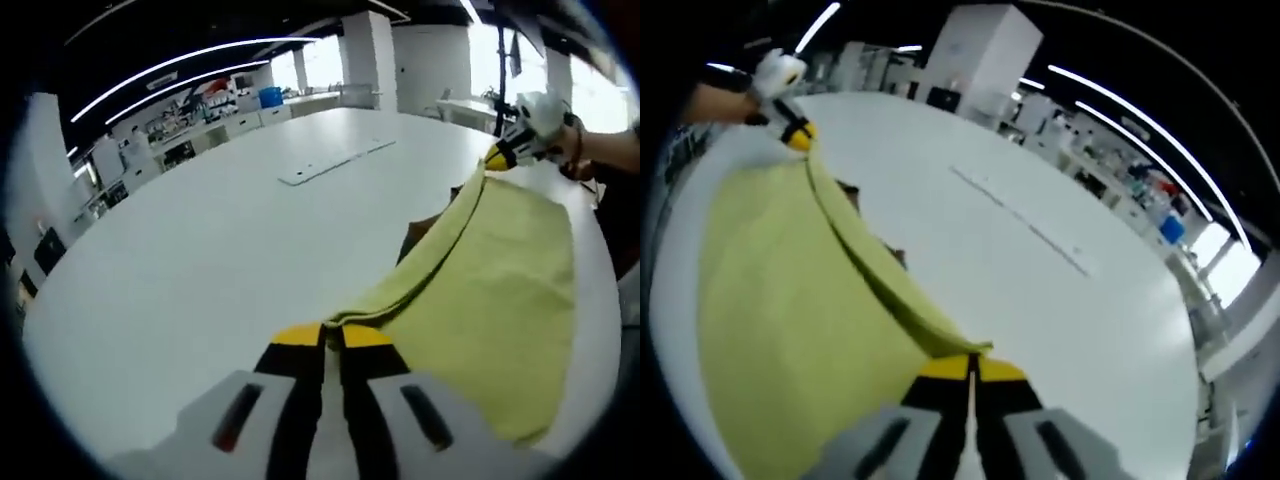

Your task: Fold the garment on the visible template until the final outline fits inside the template.

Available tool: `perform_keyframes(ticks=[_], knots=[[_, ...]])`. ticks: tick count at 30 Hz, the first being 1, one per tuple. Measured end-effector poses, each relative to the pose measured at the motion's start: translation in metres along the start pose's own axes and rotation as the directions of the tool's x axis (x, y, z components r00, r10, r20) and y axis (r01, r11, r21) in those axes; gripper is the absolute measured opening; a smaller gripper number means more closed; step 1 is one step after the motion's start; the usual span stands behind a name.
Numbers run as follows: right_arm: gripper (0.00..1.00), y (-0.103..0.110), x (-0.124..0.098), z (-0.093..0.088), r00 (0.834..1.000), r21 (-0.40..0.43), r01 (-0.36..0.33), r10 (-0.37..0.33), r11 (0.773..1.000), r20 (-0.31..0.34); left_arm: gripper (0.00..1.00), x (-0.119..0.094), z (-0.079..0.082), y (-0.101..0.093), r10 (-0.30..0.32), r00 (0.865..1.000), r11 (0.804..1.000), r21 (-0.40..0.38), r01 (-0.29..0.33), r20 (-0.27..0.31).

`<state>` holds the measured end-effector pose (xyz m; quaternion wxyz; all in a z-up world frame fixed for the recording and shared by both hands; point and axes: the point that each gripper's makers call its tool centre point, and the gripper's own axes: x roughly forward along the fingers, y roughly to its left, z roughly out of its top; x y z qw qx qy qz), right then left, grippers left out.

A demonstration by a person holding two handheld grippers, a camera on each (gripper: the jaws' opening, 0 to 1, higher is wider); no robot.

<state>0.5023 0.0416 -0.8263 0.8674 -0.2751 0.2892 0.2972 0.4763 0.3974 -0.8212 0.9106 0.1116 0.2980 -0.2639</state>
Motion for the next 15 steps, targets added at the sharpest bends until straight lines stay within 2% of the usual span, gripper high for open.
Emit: perform_keyframes(ticks=[5,9,11,13,15], knots=[[0.0,-0.006,0.011,-0.007,1.0,0.07,0.012,-0.012,0.997,-0.01,0.01,0.007,-0.002,0.004,0.022,1.0,0.988,-0.156,-0.022,0.001],[0.0,-0.004,0.017,-0.009,1.0,0.129,0.007,-0.005,0.992,-0.015,0.01,0.016,-0.009,0.007,0.033,0.999,0.979,-0.198,-0.04,-0.037],[0.0,-0.003,0.018,-0.01,1.0,0.146,0.007,-0.004,0.989,-0.018,0.02,0.021,-0.008,0.012,0.047,0.999,0.973,-0.224,-0.051,-0.023],[0.0,-0.001,0.017,-0.009,1.0,0.17,0.005,-0.002,0.985,-0.018,0.03,0.02,-0.007,0.016,0.073,0.997,0.961,-0.265,-0.076,-0.021],[0.0,-0.004,0.017,-0.01,1.0,0.202,0.007,-0.005,0.979,-0.013,0.06,0.018,-0.006,0.017,0.087,0.996,0.958,-0.273,-0.089,-0.02]])
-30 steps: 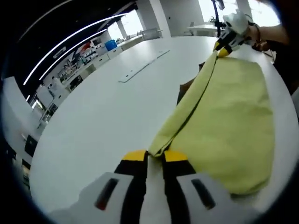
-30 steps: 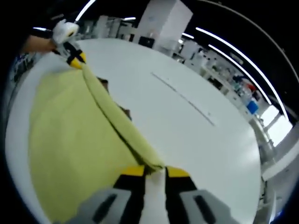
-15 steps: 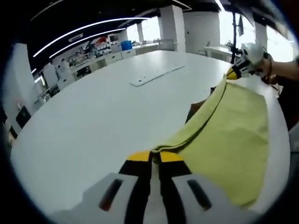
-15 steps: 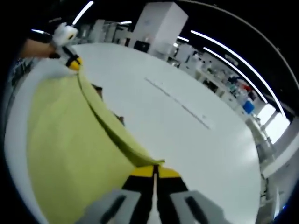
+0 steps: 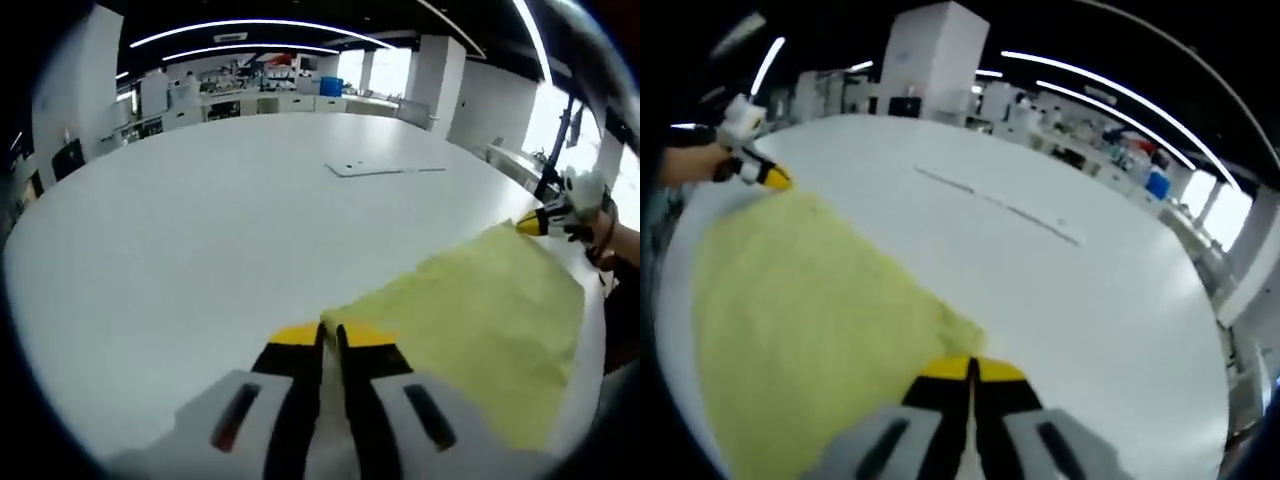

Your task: Fold the garment on the visible template until the final outline fits inside the template.

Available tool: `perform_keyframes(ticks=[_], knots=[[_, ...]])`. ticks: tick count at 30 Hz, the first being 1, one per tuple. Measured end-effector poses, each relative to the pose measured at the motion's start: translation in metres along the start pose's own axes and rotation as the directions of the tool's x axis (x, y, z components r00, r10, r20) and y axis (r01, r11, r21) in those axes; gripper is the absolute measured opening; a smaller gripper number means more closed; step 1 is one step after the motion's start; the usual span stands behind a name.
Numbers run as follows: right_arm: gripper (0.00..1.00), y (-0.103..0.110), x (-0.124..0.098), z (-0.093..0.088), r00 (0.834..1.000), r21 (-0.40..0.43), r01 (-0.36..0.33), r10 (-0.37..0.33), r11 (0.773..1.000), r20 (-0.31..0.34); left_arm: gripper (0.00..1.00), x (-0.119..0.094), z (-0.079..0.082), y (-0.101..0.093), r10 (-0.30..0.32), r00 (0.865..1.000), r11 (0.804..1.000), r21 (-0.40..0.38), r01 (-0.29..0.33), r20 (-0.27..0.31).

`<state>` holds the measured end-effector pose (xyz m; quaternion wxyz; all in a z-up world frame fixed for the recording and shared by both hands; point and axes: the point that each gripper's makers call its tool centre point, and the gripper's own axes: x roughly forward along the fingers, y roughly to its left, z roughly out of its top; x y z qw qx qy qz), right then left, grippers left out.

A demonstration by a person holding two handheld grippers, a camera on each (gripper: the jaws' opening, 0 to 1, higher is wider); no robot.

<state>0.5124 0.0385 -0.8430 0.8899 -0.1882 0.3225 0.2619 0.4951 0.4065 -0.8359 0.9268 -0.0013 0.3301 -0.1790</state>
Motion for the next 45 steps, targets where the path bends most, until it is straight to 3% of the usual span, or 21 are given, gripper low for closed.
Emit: perform_keyframes(ticks=[7,12,18,26,36,45], knots=[[0.0,-0.007,-0.008,-0.003,1.0,0.083,0.01,-0.01,0.996,-0.005,0.29,-0.009,0.008,0.005,0.014,0.997,0.993,-0.119,-0.006,0.071],[0.29,0.001,-0.017,0.003,0.999,0.186,-0.033,0.031,0.982,0.013,0.43,-0.017,0.015,0.002,-0.014,0.992,0.986,-0.161,0.034,0.124],[0.55,0.016,-0.033,0.009,0.996,0.222,-0.093,0.088,0.971,0.034,0.6,-0.039,0.016,-0.014,-0.07,0.985,0.989,-0.119,0.089,0.157],[0.77,0.04,-0.057,0.011,0.987,0.223,-0.16,0.153,0.962,0.049,0.82,-0.067,0.011,-0.031,-0.129,0.973,0.987,-0.072,0.145,0.191],[0.9,0.068,-0.091,0.007,0.971,0.2,-0.237,0.228,0.951,0.066,0.9,-0.101,-0.005,-0.055,-0.199,0.958,0.977,-0.032,0.21,0.209],[0.94,0.089,-0.116,-0.008,0.959,0.183,-0.283,0.277,0.942,0.056,0.91,-0.128,-0.034,-0.081,-0.232,0.955,0.973,0.031,0.23,0.185]])
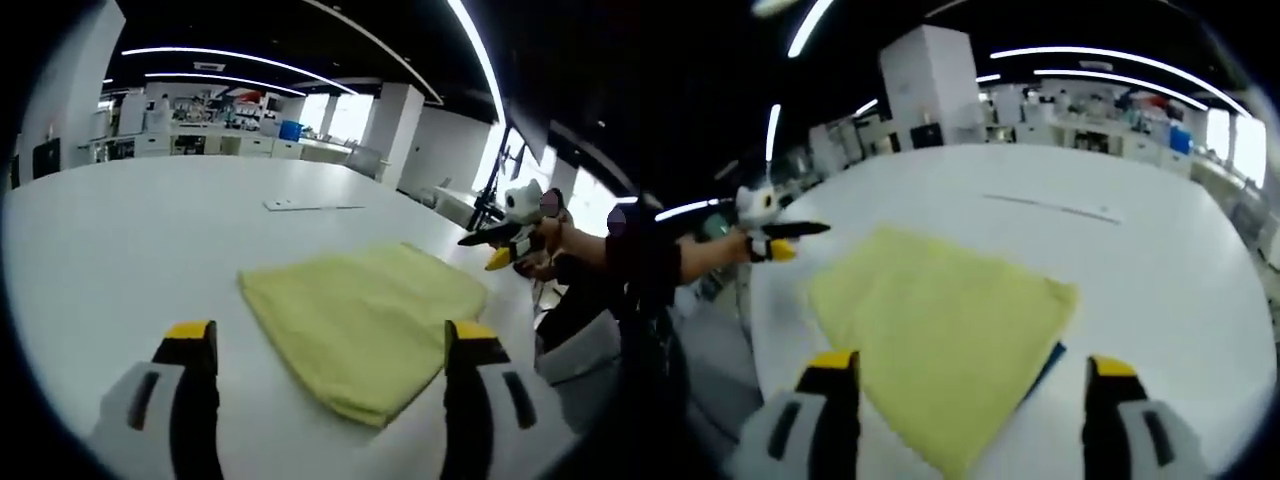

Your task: Fold the garment on the visible template until the final outline fits inside the template.

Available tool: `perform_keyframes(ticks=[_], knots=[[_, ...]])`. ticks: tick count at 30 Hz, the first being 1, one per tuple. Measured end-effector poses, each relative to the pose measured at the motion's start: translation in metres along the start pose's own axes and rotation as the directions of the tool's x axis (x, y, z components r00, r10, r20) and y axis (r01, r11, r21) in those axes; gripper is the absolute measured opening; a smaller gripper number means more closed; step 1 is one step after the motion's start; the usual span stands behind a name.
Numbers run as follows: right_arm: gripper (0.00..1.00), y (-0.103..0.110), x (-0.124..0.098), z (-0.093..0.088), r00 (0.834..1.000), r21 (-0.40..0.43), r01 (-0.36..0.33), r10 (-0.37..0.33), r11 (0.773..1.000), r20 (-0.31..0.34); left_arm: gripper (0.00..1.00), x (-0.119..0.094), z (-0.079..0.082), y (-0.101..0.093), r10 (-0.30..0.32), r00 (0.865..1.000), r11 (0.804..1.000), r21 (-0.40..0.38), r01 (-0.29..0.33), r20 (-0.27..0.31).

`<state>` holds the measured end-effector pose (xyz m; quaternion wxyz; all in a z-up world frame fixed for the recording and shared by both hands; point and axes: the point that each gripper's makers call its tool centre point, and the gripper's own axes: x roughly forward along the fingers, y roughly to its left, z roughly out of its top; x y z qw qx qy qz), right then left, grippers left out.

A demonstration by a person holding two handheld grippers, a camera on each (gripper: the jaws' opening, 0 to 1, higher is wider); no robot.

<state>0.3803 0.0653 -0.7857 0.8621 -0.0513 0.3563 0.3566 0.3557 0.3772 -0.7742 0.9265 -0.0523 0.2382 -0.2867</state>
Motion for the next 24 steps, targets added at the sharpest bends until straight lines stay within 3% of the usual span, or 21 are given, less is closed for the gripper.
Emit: perform_keyframes(ticks=[9,16,20,24], knots=[[0.87,0.011,-0.013,-0.022,1.0,0.007,0.0,0.0,1.0,-0.015,0.76,-0.017,-0.02,-0.014,-0.012,1.0,0.999,0.029,0.013,-0.024],[0.8,0.017,-0.018,-0.037,1.0,0.047,0.016,-0.016,0.999,-0.002,0.57,-0.02,-0.035,-0.019,-0.016,0.999,0.999,0.028,0.017,-0.051],[0.73,0.019,-0.019,-0.046,1.0,0.059,0.022,-0.022,0.998,-0.003,0.42,-0.022,-0.046,-0.019,-0.01,0.996,1.0,-0.006,0.009,-0.083],[0.62,0.02,-0.019,-0.054,1.0,0.069,0.024,-0.024,0.997,0.0,0.36,-0.021,-0.055,-0.021,-0.009,0.995,1.0,-0.02,0.007,-0.099]])
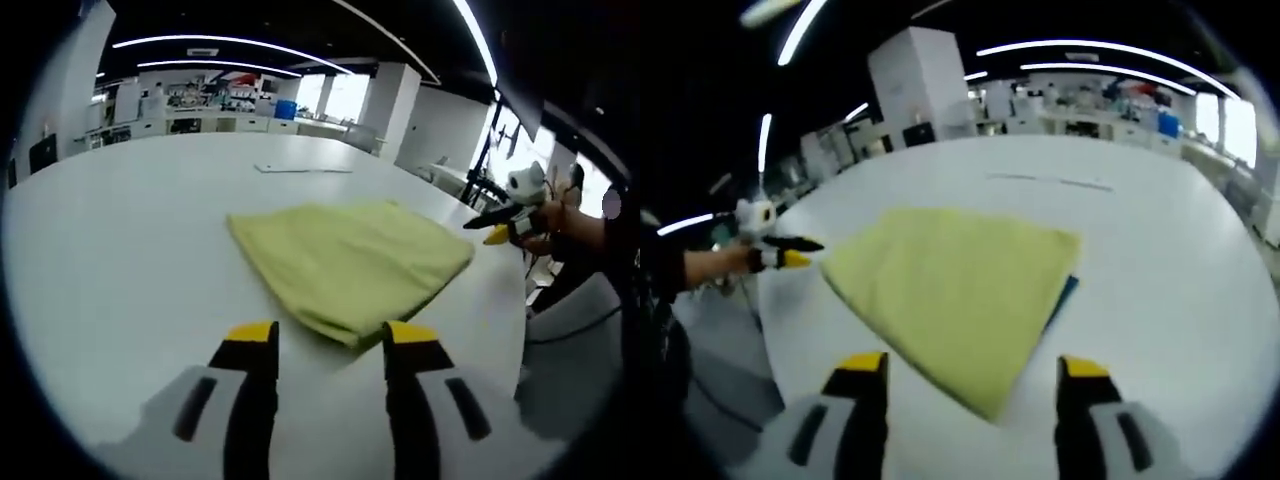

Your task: Fold the garment on the visible template until the final outline fits inside the template.

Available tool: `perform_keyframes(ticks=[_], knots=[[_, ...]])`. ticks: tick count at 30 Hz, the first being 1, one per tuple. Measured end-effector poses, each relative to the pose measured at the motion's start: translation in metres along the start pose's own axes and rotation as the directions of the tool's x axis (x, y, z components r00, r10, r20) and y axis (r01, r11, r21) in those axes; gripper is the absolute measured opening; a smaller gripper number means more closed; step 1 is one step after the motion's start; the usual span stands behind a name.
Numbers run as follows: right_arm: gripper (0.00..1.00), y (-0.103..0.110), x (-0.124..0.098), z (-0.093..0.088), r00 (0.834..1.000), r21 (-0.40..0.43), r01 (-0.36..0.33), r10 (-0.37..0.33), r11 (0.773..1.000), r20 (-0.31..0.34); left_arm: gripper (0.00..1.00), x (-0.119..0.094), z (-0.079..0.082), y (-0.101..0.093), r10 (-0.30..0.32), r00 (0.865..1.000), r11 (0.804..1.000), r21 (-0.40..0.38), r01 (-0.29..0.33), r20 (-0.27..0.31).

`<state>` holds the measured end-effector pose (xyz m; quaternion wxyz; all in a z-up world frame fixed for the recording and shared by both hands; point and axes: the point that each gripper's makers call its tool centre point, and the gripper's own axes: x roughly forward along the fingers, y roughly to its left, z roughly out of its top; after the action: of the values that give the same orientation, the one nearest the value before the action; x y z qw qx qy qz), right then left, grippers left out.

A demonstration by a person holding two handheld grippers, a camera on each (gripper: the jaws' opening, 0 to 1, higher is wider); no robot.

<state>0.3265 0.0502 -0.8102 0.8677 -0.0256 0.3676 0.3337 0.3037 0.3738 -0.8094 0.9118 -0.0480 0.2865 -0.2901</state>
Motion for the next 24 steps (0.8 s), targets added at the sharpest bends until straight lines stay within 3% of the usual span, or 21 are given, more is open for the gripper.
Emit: perform_keyframes(ticks=[7,17,24], knots=[[0.32,-0.001,-0.001,-0.018,0.999,-0.021,0.035,-0.036,0.999,-0.021,0.19,0.003,-0.003,-0.003,-0.011,1.0,0.997,-0.074,0.013,0.02],[0.13,-0.008,0.0,-0.025,0.997,0.047,0.072,-0.071,0.996,-0.005,0.13,0.008,-0.014,-0.008,-0.032,0.999,0.992,-0.119,0.031,-0.005],[0.08,-0.01,0.0,-0.026,0.996,0.066,0.089,-0.09,0.994,0.016,0.05,0.011,-0.017,-0.005,-0.032,0.999,0.993,-0.117,0.031,-0.007]])
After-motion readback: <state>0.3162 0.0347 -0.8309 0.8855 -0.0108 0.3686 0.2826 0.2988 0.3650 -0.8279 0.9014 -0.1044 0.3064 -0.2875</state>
